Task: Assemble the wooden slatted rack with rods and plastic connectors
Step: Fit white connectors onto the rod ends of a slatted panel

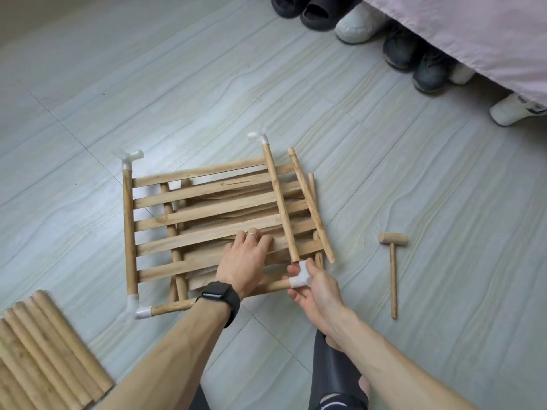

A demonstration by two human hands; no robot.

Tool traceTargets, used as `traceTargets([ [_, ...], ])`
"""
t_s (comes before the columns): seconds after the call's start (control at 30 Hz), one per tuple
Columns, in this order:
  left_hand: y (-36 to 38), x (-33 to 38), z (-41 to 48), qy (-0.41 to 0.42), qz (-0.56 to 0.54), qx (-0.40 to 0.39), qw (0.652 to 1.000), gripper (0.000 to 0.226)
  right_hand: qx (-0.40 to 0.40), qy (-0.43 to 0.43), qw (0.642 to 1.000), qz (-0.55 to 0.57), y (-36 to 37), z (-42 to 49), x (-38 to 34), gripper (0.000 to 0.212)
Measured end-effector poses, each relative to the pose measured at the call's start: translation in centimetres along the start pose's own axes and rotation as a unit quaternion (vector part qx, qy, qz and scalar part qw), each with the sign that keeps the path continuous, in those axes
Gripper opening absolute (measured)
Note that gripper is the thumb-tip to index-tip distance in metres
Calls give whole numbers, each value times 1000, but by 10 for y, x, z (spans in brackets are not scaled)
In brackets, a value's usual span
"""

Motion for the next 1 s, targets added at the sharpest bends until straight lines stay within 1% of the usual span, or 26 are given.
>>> traceTargets([
  [0.13, -5, -9, 6, 16, -39, 22, 999, 41, -19, -30, 999, -29, 8, -3, -6, 31],
  [0.27, -9, -14, 10, 10, -73, 19, 997, 48, -37, -38, 998, -27, 19, -1, -16, 29],
  [0.37, -8, -17, 19, 19, -87, 7, 996, 47, -58, -18, 998, -6, 23, 1, -17, 32],
  [0.5, -8, -22, 17, 22, -87, 8, 996, 49, -108, 36, 993, 12, 25, -1, -9, 38],
  [0.57, -13, -24, 16, 32, -94, 23, 995, 48, -133, 63, 989, 35, 28, -2, -8, 39],
  [0.63, -22, -21, 17, 49, -105, 35, 993, 45, -148, 69, 983, 84, 37, -3, -14, 39],
  [0.73, -32, -16, 19, 54, -133, 32, 989, 42, -153, 50, 973, 166, 48, -4, -29, 28],
  [0.77, -33, -16, 19, 49, -155, 29, 986, 40, -154, 54, 971, 174, 51, -6, -31, 31],
  [0.8, -34, -18, 19, 35, -192, 24, 980, 36, -154, 61, 972, 170, 52, -7, -31, 39],
  [0.83, -35, -22, 20, 14, -238, 16, 971, 31, -155, 67, 972, 161, 54, -7, -30, 46],
  [0.87, -34, -24, 21, -9, -271, -1, 962, 30, -153, 69, 974, 155, 55, -8, -28, 48],
  [0.93, -31, -26, 25, -34, -270, -35, 962, 32, -147, 60, 976, 151, 55, -9, -24, 43],
  [1.0, -31, -28, 28, -46, -286, -42, 956, 31, -145, 48, 978, 139, 56, -11, -21, 37],
])
Point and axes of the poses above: each hand's wrist, its own z-axis towards the middle knuckle, its own y-axis out of the palm, x = y × z, the point moved 9 cm from there along z, towards the middle knuckle, and after that the axes turned 13 degrees about z, right-handed, at the moved point
